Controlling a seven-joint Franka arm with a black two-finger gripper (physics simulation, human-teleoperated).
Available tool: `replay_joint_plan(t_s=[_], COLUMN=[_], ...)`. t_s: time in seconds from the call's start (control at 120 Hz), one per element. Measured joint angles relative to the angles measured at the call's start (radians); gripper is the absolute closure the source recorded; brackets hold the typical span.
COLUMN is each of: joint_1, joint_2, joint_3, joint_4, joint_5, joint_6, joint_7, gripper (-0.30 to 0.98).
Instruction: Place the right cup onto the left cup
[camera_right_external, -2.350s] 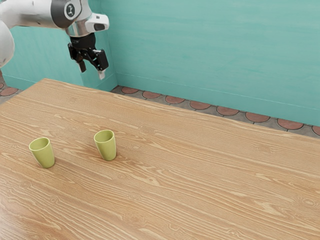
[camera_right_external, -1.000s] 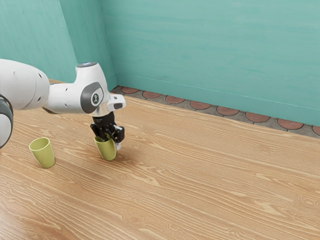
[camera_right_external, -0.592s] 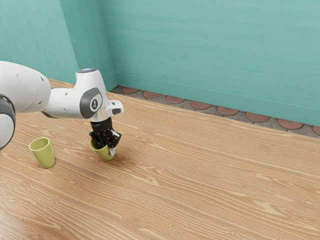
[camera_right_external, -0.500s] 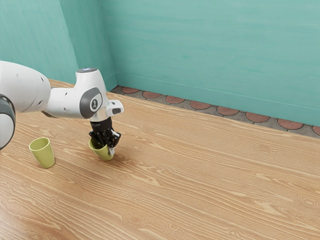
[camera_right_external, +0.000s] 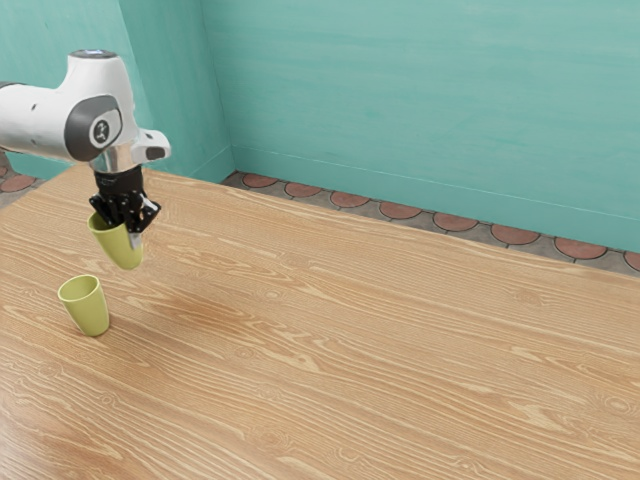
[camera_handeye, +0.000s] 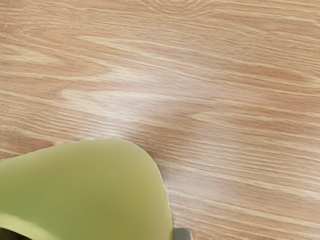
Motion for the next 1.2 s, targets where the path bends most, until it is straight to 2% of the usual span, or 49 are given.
replay_joint_plan(t_s=[0.167, 0.417, 0.733, 1.2], joint_1=[0.086, 0.073, 0.08, 0.162], joint_2=[0.008, 0.021, 0.027, 0.111], joint_3=[0.014, 0.013, 0.014, 0.013], joint_4=[-0.015, -0.016, -0.026, 0.049], joint_5=[0.081, 0.107, 0.016, -0.018], joint_6=[-0.09, -0.123, -0.063, 0.008], joint_7=[-0.038, -0.079, -0.108, -0.125], gripper=[0.79, 0.79, 0.79, 0.78])
